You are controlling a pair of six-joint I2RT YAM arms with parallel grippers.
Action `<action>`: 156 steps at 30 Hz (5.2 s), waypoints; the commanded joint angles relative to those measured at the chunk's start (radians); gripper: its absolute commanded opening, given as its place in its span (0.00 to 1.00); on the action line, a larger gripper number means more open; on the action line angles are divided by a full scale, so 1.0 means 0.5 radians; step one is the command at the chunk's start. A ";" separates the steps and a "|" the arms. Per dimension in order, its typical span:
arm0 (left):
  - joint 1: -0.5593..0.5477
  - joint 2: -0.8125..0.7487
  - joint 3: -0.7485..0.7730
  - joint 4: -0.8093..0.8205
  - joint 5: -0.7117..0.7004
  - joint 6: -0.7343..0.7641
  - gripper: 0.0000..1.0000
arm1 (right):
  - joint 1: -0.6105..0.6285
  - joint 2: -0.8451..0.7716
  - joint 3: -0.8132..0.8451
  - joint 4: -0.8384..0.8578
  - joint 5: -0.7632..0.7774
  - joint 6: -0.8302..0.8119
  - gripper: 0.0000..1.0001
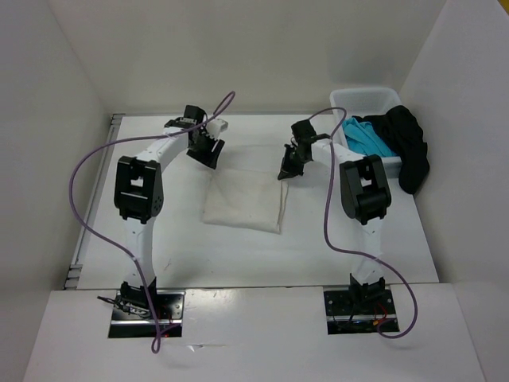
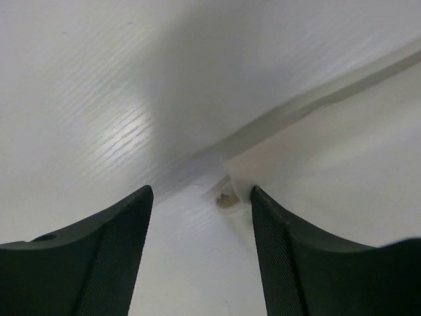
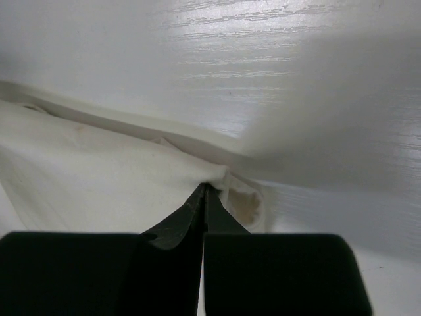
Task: Fold and stack the t-shirts
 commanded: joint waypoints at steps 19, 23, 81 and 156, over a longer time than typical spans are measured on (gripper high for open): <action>0.155 -0.322 -0.690 -0.131 0.841 -0.115 0.86 | -0.016 -0.799 -0.308 -0.009 -0.030 -0.066 0.30; 0.113 -0.255 -0.711 -0.112 0.736 -0.154 0.87 | -0.016 -0.872 -0.336 -0.009 -0.030 -0.048 0.31; 1.189 1.353 2.569 -0.695 -0.334 0.278 0.00 | -0.305 -0.870 -0.010 -0.546 0.059 -0.204 0.37; -0.016 -0.405 -0.309 -0.388 0.746 0.201 0.99 | -1.170 0.523 1.965 -1.273 1.620 -0.229 0.82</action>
